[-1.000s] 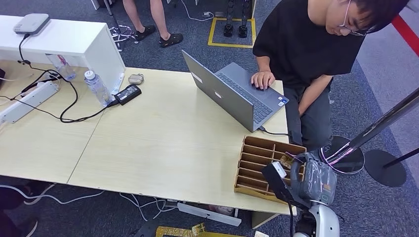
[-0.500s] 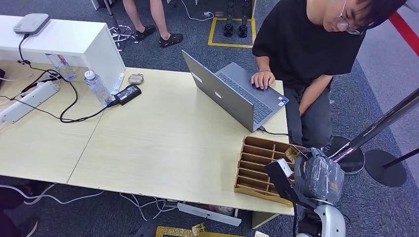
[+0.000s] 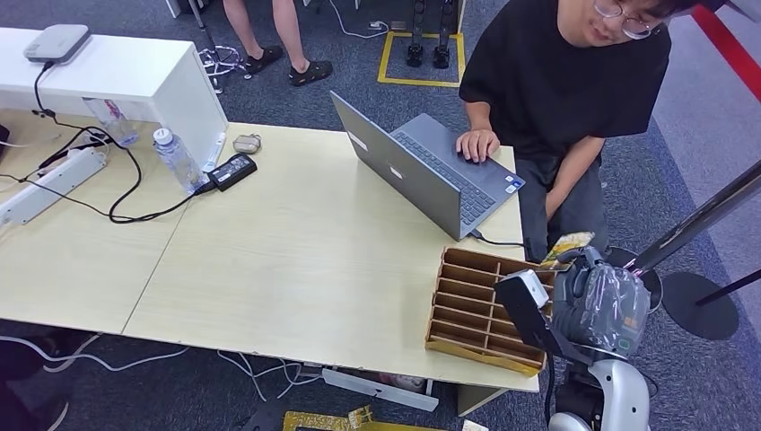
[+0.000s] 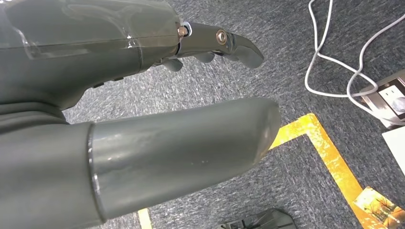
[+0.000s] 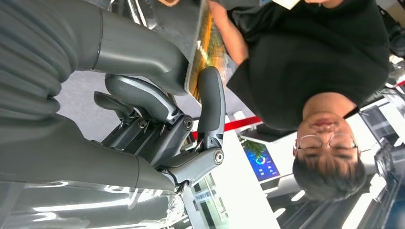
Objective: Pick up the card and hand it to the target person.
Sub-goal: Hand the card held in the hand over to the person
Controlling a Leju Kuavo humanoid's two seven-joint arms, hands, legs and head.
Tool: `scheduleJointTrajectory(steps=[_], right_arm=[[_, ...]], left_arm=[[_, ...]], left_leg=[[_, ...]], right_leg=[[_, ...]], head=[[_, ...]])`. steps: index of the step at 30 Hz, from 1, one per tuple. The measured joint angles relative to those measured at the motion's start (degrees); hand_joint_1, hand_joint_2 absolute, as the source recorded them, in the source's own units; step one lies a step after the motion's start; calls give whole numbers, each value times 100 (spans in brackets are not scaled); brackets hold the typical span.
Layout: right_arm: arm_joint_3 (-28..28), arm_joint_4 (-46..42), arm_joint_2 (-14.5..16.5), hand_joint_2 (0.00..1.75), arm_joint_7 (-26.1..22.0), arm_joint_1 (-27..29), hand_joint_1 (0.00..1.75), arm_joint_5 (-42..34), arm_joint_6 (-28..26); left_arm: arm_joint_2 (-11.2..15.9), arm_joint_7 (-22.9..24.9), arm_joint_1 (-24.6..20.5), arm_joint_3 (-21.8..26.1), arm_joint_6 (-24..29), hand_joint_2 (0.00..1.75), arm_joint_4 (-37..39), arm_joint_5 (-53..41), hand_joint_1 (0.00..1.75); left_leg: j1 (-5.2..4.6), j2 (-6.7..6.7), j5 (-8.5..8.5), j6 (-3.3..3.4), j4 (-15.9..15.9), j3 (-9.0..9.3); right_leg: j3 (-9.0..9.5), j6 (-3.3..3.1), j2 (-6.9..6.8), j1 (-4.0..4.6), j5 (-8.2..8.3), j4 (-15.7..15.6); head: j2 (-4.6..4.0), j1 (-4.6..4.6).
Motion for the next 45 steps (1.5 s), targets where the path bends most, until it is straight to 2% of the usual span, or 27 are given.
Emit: scheduleJointTrajectory(steps=[11,21,24,28,31,44,45], right_arm=[[1,-59,-66,175,75,-122,175,5,90],[-19,12,-255,175,254,-715,175,-14,518],[-71,135,-257,175,96,-821,175,-567,327],[-248,443,-240,175,-462,-904,175,-1806,-283],[-396,708,-203,175,-749,-949,175,-2329,-518],[-752,1646,20,175,-1075,-1071,175,-2907,-722],[-761,1711,31,175,-1081,-1074,167,-2912,-722]], left_arm=[[1,-11,0,0,-1,0,0,-14,0],[1,-31,-1,-3,-50,0,0,-111,0],[-1,-35,-1,-3,-51,0,0,-122,0],[-1,-33,-1,-4,-56,0,0,-162,0],[-2,-27,-1,-4,-58,0,0,-184,0],[-20,5,-5,-17,-63,0,0,-208,0],[-22,7,-5,-17,-64,0,0,-209,0]], left_leg=[[0,0,0,0,0,0],[0,0,0,0,0,-1],[0,0,0,0,0,-3],[0,-1,0,0,0,-4],[-1,-1,0,0,0,-4],[-1,-1,0,0,0,-4],[-1,-1,0,0,0,-5]], right_leg=[[0,0,0,0,0,0],[0,1,0,0,1,0],[0,1,-1,0,1,0],[0,1,-2,0,1,0],[0,1,-2,-1,1,0],[-1,1,-2,-1,1,1],[-1,1,-2,-1,1,1]], head=[[0,0],[0,0],[0,0],[0,0],[0,1],[0,0],[0,0]])
